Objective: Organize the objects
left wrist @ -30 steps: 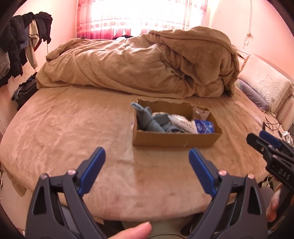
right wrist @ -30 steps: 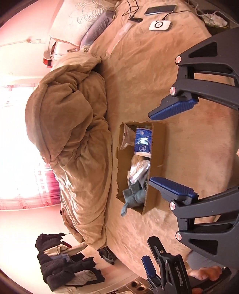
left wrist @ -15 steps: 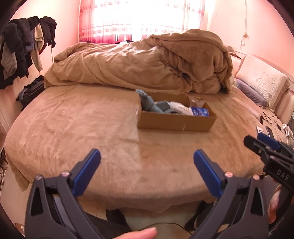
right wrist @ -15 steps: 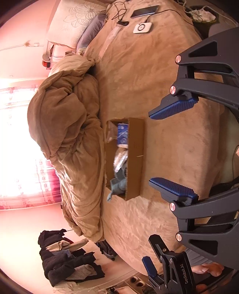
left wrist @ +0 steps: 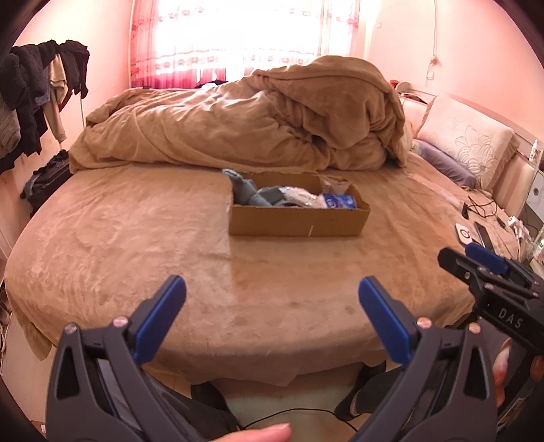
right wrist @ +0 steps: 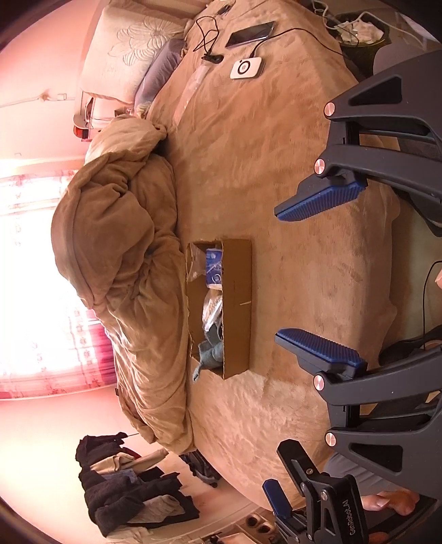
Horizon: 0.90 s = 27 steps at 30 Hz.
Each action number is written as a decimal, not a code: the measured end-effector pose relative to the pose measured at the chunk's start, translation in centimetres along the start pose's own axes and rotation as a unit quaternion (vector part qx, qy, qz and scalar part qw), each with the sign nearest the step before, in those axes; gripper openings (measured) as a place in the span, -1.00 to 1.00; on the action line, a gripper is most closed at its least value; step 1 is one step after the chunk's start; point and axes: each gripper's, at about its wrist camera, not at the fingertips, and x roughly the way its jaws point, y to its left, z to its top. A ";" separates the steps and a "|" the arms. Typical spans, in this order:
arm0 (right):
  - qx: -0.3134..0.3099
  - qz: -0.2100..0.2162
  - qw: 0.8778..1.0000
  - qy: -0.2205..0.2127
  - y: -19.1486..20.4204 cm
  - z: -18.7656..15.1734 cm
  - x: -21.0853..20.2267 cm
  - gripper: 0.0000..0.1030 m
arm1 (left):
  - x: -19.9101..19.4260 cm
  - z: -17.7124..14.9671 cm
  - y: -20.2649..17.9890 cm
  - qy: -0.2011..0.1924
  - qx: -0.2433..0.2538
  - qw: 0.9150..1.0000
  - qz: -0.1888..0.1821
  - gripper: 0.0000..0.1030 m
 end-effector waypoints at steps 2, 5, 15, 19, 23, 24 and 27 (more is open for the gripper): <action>0.000 -0.001 1.000 -0.001 -0.1 0.0 -0.1 0.34 | -0.2 0.0 -0.2 -0.001 -0.002 1.000 0.001 0.99; 0.001 0.000 1.000 -0.002 -0.1 -0.1 -0.3 0.34 | -0.4 0.2 -0.6 -0.003 0.002 1.000 -0.001 0.99; -0.002 0.007 1.000 -0.002 -0.2 0.0 -0.2 0.34 | -0.5 0.3 -0.4 -0.005 0.000 1.000 0.004 0.99; 0.000 0.007 1.000 0.000 -0.3 0.0 0.0 0.34 | -0.4 0.4 -0.5 -0.003 0.001 1.000 0.003 0.99; -0.001 0.006 1.000 0.000 -0.3 0.0 0.1 0.34 | -0.1 0.5 -0.5 -0.001 0.000 1.000 0.002 0.99; -0.001 0.006 1.000 0.001 -0.3 0.1 0.1 0.34 | -0.1 0.5 -0.5 0.000 -0.004 1.000 0.003 0.99; -0.002 0.006 1.000 0.001 -0.3 0.0 0.2 0.34 | 0.2 0.5 -0.4 0.003 -0.010 1.000 0.007 0.99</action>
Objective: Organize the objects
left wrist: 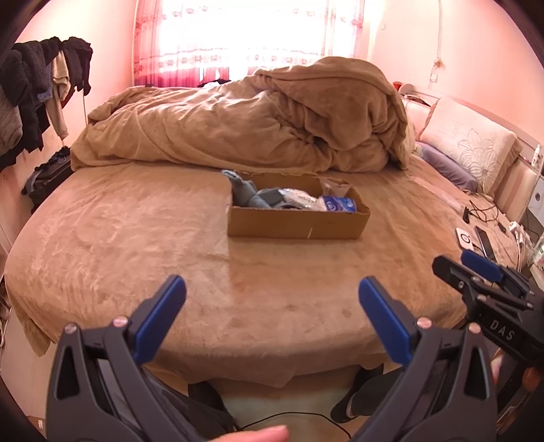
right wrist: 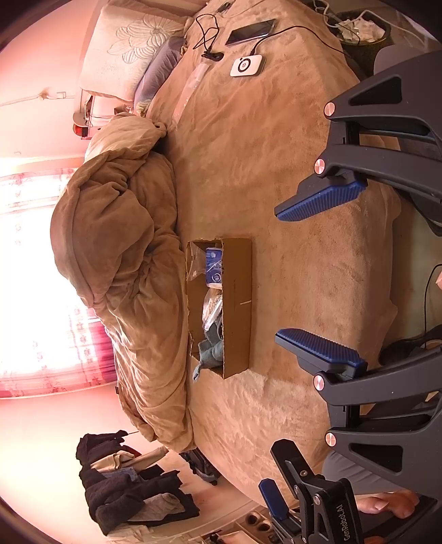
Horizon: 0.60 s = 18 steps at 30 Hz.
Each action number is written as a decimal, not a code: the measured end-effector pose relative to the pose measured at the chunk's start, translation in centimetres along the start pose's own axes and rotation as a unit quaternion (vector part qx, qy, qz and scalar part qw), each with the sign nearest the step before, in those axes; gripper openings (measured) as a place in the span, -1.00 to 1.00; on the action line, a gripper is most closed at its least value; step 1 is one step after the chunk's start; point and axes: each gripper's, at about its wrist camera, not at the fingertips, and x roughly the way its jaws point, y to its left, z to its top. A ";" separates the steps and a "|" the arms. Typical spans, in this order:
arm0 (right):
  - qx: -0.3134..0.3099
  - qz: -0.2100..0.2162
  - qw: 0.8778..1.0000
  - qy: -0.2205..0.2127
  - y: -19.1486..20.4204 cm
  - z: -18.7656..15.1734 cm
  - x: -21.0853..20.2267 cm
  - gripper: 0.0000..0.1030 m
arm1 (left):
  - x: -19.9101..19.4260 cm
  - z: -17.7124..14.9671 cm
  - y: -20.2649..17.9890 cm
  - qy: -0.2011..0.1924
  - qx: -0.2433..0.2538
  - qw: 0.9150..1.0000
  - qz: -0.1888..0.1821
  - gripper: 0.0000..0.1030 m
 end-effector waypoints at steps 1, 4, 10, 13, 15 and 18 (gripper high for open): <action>0.000 0.000 1.000 0.000 0.0 0.0 0.1 0.34 | 0.1 0.0 0.1 0.001 -0.002 1.000 0.000 0.99; -0.002 0.001 1.000 0.002 0.0 0.0 0.2 0.34 | 0.2 0.1 0.2 0.002 -0.002 1.000 0.003 0.99; -0.003 0.002 1.000 0.005 0.2 0.1 0.7 0.34 | 0.5 0.0 0.3 0.004 0.000 1.000 0.000 0.99; -0.004 0.003 1.000 0.006 0.2 0.1 0.9 0.34 | 0.7 0.1 0.4 0.005 0.001 1.000 -0.002 0.99; -0.004 0.002 1.000 0.006 0.2 0.1 0.9 0.34 | 0.8 0.2 0.4 0.004 0.002 1.000 -0.004 0.99; -0.003 0.002 1.000 0.006 0.2 0.1 0.9 0.34 | 1.0 0.3 0.5 0.004 0.002 1.000 -0.006 0.99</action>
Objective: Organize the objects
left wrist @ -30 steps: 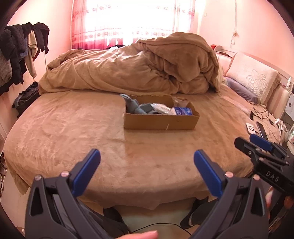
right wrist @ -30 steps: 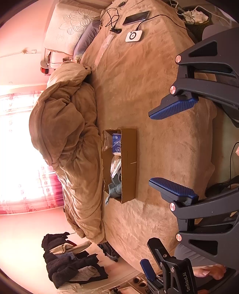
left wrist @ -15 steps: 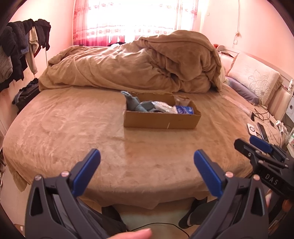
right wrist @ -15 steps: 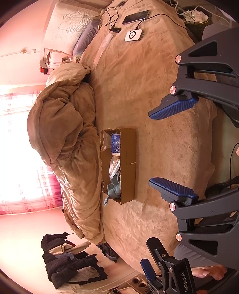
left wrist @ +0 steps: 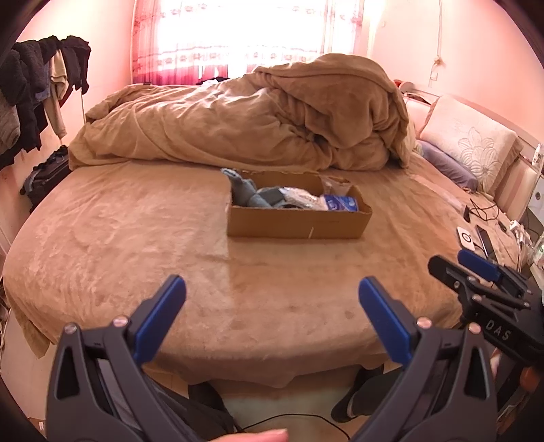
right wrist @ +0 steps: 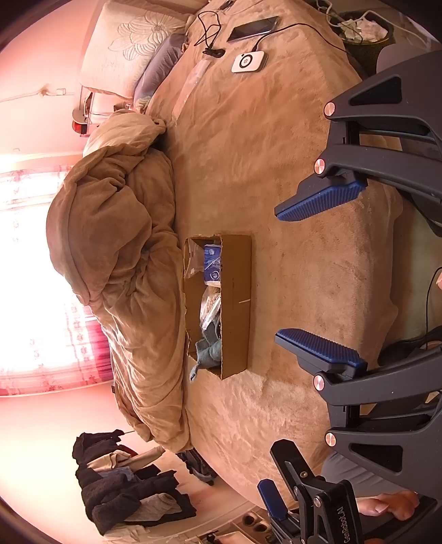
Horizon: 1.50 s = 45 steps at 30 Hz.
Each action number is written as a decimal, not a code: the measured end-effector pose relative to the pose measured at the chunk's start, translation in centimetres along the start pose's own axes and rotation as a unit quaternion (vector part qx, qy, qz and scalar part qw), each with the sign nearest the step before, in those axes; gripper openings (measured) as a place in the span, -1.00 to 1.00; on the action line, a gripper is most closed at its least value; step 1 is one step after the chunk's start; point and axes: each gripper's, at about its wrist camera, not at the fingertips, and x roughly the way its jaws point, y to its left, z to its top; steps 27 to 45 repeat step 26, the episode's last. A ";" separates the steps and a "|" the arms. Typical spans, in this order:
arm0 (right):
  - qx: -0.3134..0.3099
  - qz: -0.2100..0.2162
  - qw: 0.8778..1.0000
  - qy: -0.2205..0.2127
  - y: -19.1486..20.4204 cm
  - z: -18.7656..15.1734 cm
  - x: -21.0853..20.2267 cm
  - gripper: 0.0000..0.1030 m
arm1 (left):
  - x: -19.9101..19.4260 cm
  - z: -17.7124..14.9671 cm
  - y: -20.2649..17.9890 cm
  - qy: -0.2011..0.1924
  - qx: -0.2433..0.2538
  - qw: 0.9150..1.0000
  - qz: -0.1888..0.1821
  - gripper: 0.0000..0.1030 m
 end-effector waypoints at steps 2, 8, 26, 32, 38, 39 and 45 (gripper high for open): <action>0.000 0.000 1.000 0.001 0.0 0.1 0.2 0.34 | 0.1 0.0 0.0 0.001 0.000 1.000 -0.002 0.99; -0.002 -0.002 1.000 0.003 0.0 0.2 0.8 0.34 | 0.8 0.2 0.1 0.006 -0.001 1.000 -0.007 0.99; 0.001 0.001 1.000 0.008 0.0 0.8 2.2 0.34 | 2.3 1.5 -0.4 0.014 0.017 1.000 -0.015 0.99; 0.001 0.001 1.000 0.008 0.0 0.8 2.2 0.34 | 2.3 1.5 -0.4 0.014 0.017 1.000 -0.015 0.99; 0.001 0.001 1.000 0.008 0.0 0.8 2.2 0.34 | 2.3 1.5 -0.4 0.014 0.017 1.000 -0.015 0.99; 0.001 0.001 1.000 0.008 0.0 0.8 2.2 0.34 | 2.3 1.5 -0.4 0.014 0.017 1.000 -0.015 0.99; 0.001 0.001 1.000 0.008 0.0 0.8 2.2 0.34 | 2.3 1.5 -0.4 0.014 0.017 1.000 -0.015 0.99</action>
